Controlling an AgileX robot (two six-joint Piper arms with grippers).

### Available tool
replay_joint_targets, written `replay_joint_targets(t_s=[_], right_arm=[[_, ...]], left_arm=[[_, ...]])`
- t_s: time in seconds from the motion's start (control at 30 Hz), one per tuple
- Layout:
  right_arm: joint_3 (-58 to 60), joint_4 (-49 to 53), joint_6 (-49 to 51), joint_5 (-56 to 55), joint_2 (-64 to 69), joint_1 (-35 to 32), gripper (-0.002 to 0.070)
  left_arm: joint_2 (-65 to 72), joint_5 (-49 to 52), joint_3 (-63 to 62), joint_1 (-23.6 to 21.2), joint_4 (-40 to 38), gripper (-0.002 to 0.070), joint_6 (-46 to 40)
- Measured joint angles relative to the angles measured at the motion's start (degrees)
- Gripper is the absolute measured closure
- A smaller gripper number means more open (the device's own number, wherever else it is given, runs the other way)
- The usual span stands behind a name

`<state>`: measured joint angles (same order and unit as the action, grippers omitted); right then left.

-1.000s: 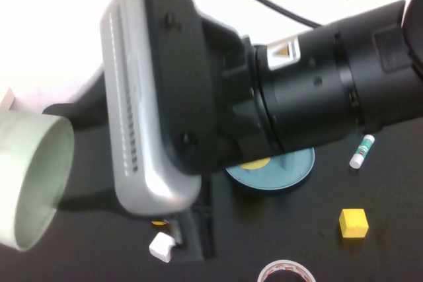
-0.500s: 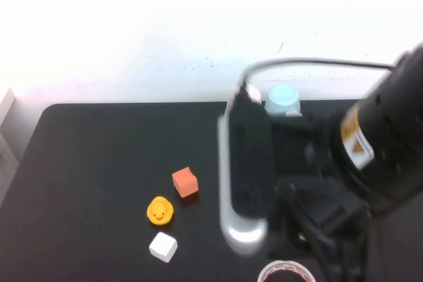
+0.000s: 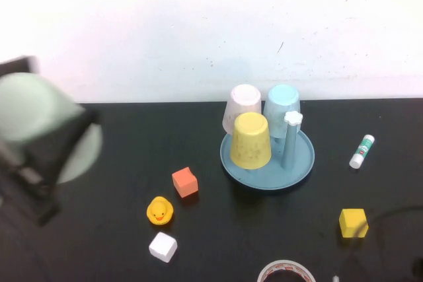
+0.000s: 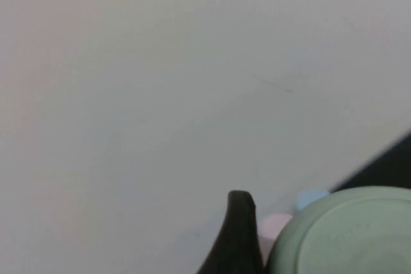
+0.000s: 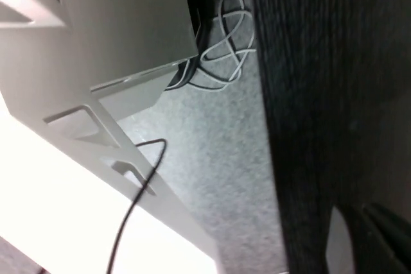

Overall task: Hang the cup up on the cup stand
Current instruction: Place the cup on the cup holder

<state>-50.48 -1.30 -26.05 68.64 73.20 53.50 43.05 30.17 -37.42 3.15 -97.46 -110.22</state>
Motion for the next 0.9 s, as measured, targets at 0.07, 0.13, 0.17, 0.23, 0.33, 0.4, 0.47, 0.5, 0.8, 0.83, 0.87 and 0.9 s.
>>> replay_joint_targets(t_s=[0.07,0.13,0.17,0.23,0.33,0.4,0.47,0.5,0.8,0.83,0.87,0.9], right_arm=[[2.83,0.00,2.73,-2.26,-0.92,0.00,0.0673],[4.98,0.00,5.14,-3.64,-1.37,0.00,0.0673],[5.58,0.00,5.70,-3.76,-1.46,0.00,0.0674],[6.50,0.00,6.99,-3.52,-1.46,0.00,0.0674],[6.85,0.00,8.86,-1.66,-1.46,0.00,0.0674],[6.85,0.00,9.77,-0.74,-1.46,0.00,0.0675],[6.85,0.00,10.18,-0.28,-1.46,0.00,0.0675],[6.85,0.00,10.27,-0.17,-1.46,0.00,0.0675],[6.85,0.00,10.40,0.04,-1.46,0.00,0.0675],[6.85,0.00,10.40,0.16,-1.46,0.00,0.0675],[6.85,0.00,10.40,0.16,-1.46,0.00,0.0675],[6.85,0.00,10.40,0.16,-1.46,0.00,0.0675]], left_arm=[[4.26,4.85,-1.60,0.00,0.27,0.0123,-4.17],[9.16,10.47,-4.22,0.00,0.65,0.0123,-6.86],[11.67,13.50,-5.90,0.00,0.92,0.0123,-7.64],[16.24,19.07,-9.36,0.00,1.06,0.0123,-8.01],[23.75,25.81,-15.17,0.90,1.42,0.0123,-7.77],[27.88,27.08,-19.33,2.64,1.42,0.0123,-6.65],[32.18,26.95,-23.26,5.48,1.42,0.0123,-6.26],[33.82,26.43,-24.71,7.30,1.42,0.0123,-6.26],[50.31,10.73,-37.75,24.09,1.31,0.0123,-6.26],[52.45,9.72,-39.02,25.55,1.31,0.0123,-6.26],[54.62,9.13,-40.35,26.78,1.31,0.0123,-6.26],[56.81,8.81,-41.46,27.78,1.31,0.0123,-6.26]])
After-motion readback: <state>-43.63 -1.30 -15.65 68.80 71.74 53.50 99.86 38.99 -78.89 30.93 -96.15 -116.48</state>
